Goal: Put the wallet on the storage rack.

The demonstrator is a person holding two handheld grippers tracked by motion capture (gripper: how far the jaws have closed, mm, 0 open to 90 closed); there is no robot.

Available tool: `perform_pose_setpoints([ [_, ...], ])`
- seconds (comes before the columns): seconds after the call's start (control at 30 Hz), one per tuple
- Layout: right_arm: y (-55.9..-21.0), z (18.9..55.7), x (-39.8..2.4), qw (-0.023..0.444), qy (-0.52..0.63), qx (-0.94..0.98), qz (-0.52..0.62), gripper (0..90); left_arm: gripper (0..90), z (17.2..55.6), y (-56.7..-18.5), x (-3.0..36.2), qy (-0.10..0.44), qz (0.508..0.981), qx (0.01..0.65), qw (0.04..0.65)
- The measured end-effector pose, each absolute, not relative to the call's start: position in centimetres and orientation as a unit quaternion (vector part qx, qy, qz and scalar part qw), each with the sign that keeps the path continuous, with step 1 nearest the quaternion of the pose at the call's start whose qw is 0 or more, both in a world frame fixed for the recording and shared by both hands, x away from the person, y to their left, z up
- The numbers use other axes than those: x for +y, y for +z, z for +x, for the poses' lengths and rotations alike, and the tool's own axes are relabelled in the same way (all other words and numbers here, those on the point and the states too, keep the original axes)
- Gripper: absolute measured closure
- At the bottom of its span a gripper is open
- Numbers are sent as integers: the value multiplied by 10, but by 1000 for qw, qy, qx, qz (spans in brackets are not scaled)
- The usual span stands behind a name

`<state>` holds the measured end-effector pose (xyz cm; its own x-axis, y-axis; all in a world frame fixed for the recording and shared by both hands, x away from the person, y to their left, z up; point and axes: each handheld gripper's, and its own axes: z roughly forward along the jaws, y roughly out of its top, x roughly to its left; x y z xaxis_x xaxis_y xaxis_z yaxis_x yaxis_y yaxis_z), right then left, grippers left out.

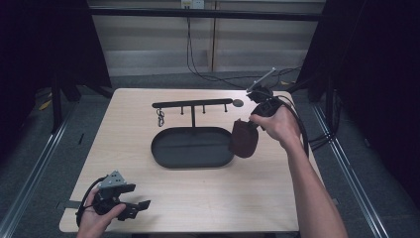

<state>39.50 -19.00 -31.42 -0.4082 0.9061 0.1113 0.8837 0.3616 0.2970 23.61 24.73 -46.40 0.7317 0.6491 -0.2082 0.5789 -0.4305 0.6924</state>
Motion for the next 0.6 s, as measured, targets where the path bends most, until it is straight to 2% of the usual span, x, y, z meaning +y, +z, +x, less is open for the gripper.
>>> perform_pose_setpoints([
  [0.5, -328, 406, -179, 0, 225, 810, 541, 801, 172, 236, -463, 249, 48, 842, 365, 394],
  [0.6, -333, 409, -176, -10, 245, 806, 540, 826, 172, 236, -464, 249, 48, 841, 367, 395],
])
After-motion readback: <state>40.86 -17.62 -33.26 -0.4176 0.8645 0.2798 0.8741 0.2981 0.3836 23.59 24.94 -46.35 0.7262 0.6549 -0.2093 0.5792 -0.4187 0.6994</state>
